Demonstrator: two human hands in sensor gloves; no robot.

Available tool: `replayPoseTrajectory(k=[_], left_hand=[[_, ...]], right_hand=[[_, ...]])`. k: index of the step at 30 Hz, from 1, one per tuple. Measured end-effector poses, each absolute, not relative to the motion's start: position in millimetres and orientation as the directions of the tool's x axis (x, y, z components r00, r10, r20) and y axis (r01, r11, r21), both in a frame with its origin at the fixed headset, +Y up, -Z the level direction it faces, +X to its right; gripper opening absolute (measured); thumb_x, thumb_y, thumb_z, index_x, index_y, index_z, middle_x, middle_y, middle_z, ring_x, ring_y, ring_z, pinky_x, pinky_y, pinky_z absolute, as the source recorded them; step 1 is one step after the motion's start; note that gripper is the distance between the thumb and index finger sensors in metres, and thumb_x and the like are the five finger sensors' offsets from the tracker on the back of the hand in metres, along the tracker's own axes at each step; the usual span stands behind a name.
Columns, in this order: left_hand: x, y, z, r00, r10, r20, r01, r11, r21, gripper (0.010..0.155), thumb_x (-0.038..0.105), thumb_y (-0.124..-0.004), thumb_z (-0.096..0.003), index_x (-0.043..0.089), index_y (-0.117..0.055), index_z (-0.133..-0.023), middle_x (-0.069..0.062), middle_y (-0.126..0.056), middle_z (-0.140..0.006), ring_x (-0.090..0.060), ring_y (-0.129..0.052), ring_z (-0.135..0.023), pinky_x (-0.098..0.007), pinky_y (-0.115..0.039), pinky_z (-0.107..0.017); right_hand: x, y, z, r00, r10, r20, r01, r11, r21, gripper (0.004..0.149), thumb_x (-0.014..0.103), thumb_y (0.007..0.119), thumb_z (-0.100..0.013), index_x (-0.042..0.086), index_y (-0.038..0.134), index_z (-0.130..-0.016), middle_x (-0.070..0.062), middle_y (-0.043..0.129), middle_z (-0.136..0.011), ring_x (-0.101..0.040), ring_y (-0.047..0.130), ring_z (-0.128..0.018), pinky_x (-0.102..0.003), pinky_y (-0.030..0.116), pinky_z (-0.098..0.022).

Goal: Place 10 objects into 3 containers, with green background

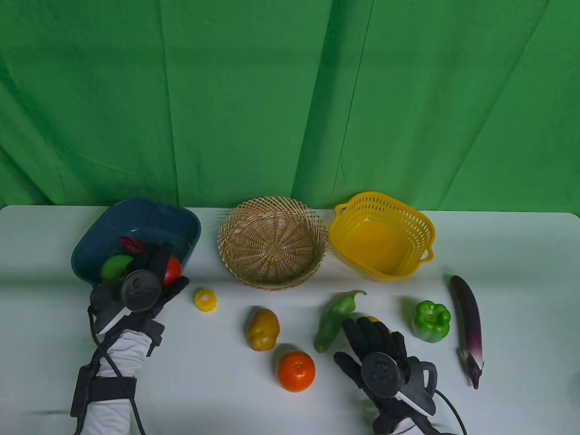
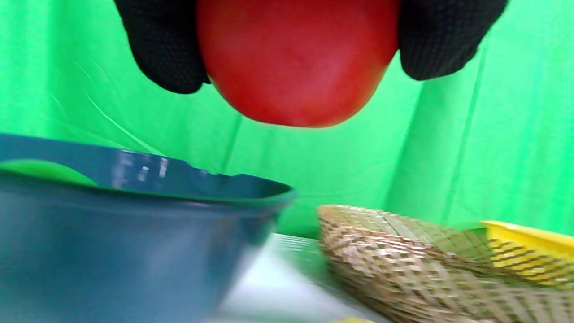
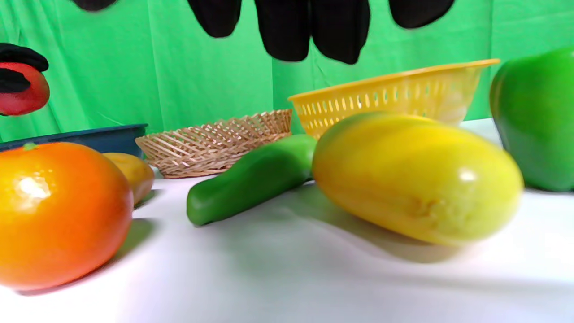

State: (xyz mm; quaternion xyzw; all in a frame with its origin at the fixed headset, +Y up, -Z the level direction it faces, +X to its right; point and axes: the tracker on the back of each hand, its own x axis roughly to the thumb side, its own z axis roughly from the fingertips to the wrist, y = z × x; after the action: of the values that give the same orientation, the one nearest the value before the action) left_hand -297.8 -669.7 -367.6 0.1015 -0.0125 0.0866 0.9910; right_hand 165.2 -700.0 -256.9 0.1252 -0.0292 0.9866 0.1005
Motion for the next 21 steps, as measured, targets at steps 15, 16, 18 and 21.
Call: replayPoseTrajectory(k=[15,16,18,21], left_hand=[[-311,-688,-397,0.977,0.072,-0.201,-0.067,0.997,0.03,0.08,0.061,-0.072,-0.0512,0.031,-0.037,-0.117,-0.019,-0.047,-0.12,-0.045,-0.068,-0.104,-0.052,-0.074,-0.067],[-311,-689,-398,0.975,0.069,-0.21,-0.065,0.998,0.027,0.078,0.06,-0.071,-0.052,0.031,-0.037,-0.117,-0.019,-0.047,-0.12,-0.045,-0.067,-0.105,-0.053,-0.074,-0.067],[-311,-690,-398,0.974,0.062,-0.218,-0.06,0.998,0.019,0.079,0.06,-0.07,-0.0525,0.029,-0.038,-0.117,-0.019,-0.047,-0.12,-0.044,-0.067,-0.106,-0.055,-0.072,-0.068],[-309,-691,-399,0.975,0.009,-0.221,-0.012,1.0,-0.012,0.078,0.061,-0.068,-0.053,0.029,-0.037,-0.118,-0.019,-0.046,-0.121,-0.044,-0.065,-0.107,-0.058,-0.07,-0.068]], right_hand=[[166,-701,-257,-0.952,0.184,0.245,-0.197,-0.98,-0.027,0.072,0.065,0.053,-0.056,0.029,0.041,-0.117,-0.016,0.052,-0.123,-0.048,0.053,-0.109,-0.072,0.04,-0.077],[166,-701,-257,-0.952,0.185,0.244,-0.197,-0.98,-0.028,0.072,0.065,0.053,-0.056,0.029,0.041,-0.117,-0.016,0.052,-0.123,-0.048,0.053,-0.108,-0.072,0.04,-0.077],[166,-701,-257,-0.952,0.186,0.244,-0.199,-0.98,-0.028,0.072,0.065,0.053,-0.056,0.029,0.041,-0.117,-0.016,0.052,-0.123,-0.048,0.053,-0.109,-0.072,0.04,-0.077],[167,-701,-257,-0.952,0.187,0.243,-0.2,-0.979,-0.028,0.072,0.065,0.053,-0.056,0.029,0.041,-0.117,-0.016,0.052,-0.123,-0.048,0.053,-0.108,-0.072,0.04,-0.077]])
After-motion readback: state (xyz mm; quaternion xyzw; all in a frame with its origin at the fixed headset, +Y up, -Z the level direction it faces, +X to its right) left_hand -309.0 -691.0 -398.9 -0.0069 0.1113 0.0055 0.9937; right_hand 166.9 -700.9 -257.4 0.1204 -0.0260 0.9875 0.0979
